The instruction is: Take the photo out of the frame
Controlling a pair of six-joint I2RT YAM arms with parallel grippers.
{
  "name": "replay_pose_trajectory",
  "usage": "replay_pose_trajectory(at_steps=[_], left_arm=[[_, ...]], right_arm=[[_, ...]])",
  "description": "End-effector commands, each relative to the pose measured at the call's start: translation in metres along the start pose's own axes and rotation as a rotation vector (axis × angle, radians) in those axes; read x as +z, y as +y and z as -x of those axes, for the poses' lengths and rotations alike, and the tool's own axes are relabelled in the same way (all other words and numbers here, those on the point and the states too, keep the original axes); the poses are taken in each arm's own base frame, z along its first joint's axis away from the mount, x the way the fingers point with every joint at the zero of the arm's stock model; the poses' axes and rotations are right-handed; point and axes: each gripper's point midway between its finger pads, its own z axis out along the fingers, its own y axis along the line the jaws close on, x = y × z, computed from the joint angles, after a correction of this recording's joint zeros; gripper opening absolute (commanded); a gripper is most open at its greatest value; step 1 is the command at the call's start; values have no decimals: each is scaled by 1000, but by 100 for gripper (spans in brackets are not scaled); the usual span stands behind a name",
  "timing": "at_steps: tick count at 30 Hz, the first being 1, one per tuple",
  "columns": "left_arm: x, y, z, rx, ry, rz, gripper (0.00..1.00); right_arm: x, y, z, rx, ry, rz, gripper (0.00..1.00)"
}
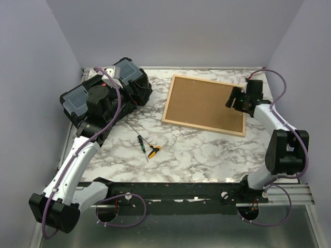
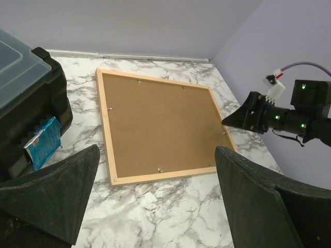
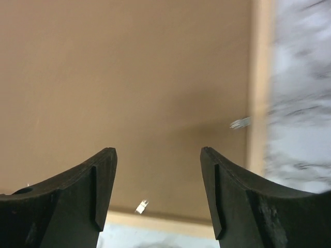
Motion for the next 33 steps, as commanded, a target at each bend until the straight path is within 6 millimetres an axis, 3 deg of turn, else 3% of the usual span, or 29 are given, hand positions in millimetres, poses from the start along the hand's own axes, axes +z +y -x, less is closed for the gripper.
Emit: replay_pose_trajectory(at_steps=[1,3,5,9,14,19,25,31,33], left_arm=[[4,-14,4,-7,2,-66,96],[5,-14,2,-15,12,-74,95],[6,-17,1,-22,17,-87,95],[5,-16,1,-21,13,-84,95],[5,-17,1,-20,14,-88,95],[4,-18,3,-20,11,-90,95],[4,-17,3,-22,10,-86,95],[4,-17,1,-25,15,-87,95],[5,-16,2,-22,14,-83,95]], right_arm=[[-18,89,-56,-329,25,299,74],[-26,119,-79,-477,17,377,75],[-32,141,-88,-587,6,436,75],[-30,167,-104,-749,19,462,75],[-13,166,-127,-902,107,421,75],[-11,175,-142,-942,131,455,74],[-5,169,-168,-968,205,424,68],[6,161,-174,-964,206,374,65],[13,153,-170,-959,205,301,57]])
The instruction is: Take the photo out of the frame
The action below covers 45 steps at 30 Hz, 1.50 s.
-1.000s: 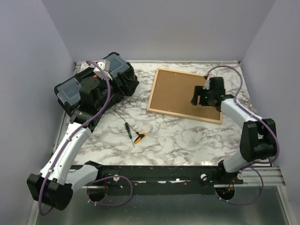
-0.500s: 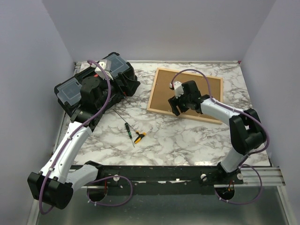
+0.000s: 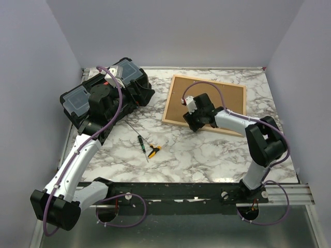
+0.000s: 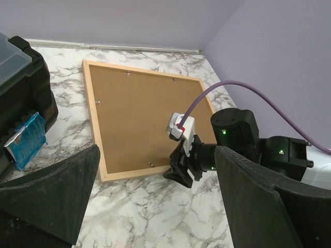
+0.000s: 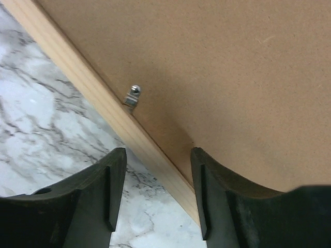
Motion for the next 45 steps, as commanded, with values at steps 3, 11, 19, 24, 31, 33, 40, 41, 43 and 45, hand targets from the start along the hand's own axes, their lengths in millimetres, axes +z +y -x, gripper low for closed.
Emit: replay_pose_trajectory(at_steps=[3,11,19,24,31,33,40,41,43,45], left_arm=[[-3,-11,13,17,-32,-32,94],[-4,-4,15,19,-37,7,94],[-5,-1,16,5,-38,17,94],[-7,3,18,21,-44,37,94],[-6,5,19,34,-41,53,94],[-7,3,20,36,-43,47,94],[-7,2,19,39,-41,34,95],[-6,2,17,36,-35,31,95],[-6,-1,18,34,-30,17,95],[-6,-3,17,37,-34,6,95]], right_arm=[[10,-28,-22,38,116,-201,42],[-3,-40,-39,200,118,-398,2],[7,-31,-10,600,12,-424,1],[29,-43,23,686,5,-473,3],[12,-39,53,641,-20,-520,68],[-10,-25,65,620,-73,-480,72],[-48,104,84,457,-232,-96,74],[-47,117,78,488,-231,-39,74],[-46,128,66,638,-224,8,72],[-46,149,62,771,-252,109,68]])
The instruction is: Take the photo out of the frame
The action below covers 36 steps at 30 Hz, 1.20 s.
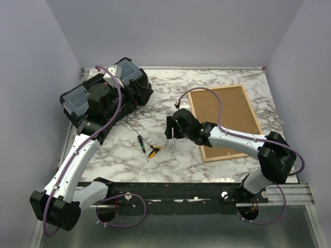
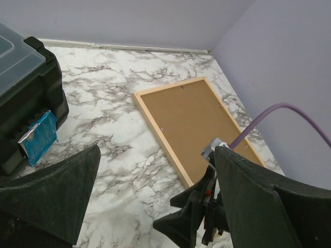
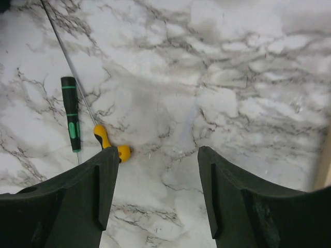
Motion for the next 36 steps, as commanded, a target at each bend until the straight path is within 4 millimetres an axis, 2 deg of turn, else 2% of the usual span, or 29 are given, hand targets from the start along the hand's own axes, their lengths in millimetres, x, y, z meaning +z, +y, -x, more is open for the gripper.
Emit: replay_pose_trajectory(at_steps=[1,4,8,12,15,19,21,22,28,36], left_arm=[[-4,-8,14,26,-39,-32,95],[-2,-6,12,22,-27,-22,95],[-4,-9,13,33,-42,-33,95],[-7,-10,17,41,-47,-25,95],[-13,-11,21,61,-81,-20,95],[-19,-3,29,61,-101,37,94],[-24,0,34,71,-122,67,94],[-26,2,36,76,-138,78,94],[-35,6,45,99,-182,108,94],[-33,4,44,74,-177,72,94]], right_arm=[[1,28,-26,323,11,170,66],[-8,63,-32,359,-18,269,65],[-1,101,-40,185,-3,282,66],[13,110,-52,69,9,225,65],[19,128,-58,-22,-23,253,64],[35,148,-66,-121,-46,230,52],[45,151,-68,-168,-55,168,51],[51,149,-74,-189,-46,123,51],[69,134,-74,-227,-85,-52,45],[80,131,-84,-282,-71,-91,45]])
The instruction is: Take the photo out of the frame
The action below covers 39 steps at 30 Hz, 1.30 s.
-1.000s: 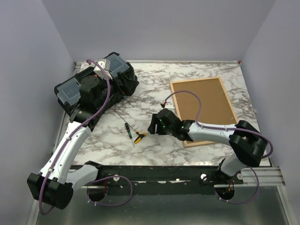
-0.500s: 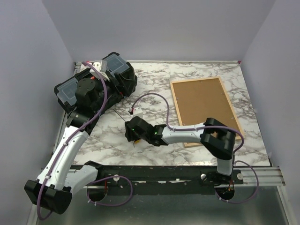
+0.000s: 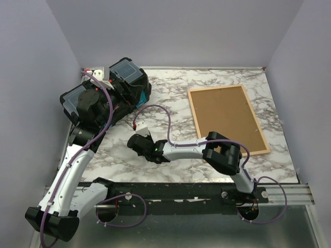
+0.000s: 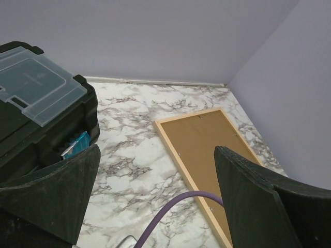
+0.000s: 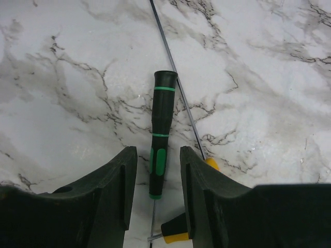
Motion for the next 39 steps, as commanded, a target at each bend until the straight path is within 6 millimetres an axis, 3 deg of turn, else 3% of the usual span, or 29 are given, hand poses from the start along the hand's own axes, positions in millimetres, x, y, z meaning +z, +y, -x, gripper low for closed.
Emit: replay_pose_trajectory(at_steps=[1,9,14,15,19,23,29,32,39], left_arm=[[-1,-1,5,-6,-14,-15,94],[1,-1,6,-14,-11,-31,94],[0,-2,6,-7,-14,-44,94],[0,-3,6,-4,-13,-48,94],[0,-5,7,7,-27,-62,94],[-3,-14,10,20,-34,-111,94],[-3,-28,10,28,-39,-188,96],[3,-35,2,8,1,-228,97],[28,-75,-50,-138,274,-451,94]], right_arm=[[10,-9,-6,-48,-12,-76,44],[22,-5,-8,-60,-29,-78,31],[11,11,8,0,-70,20,7],[10,13,16,22,-99,34,1],[-14,14,45,101,-163,70,1],[-59,9,107,292,-322,217,1],[-126,-45,169,543,-533,436,1],[-151,-84,184,631,-587,452,1],[-208,-187,173,817,-716,290,1]])
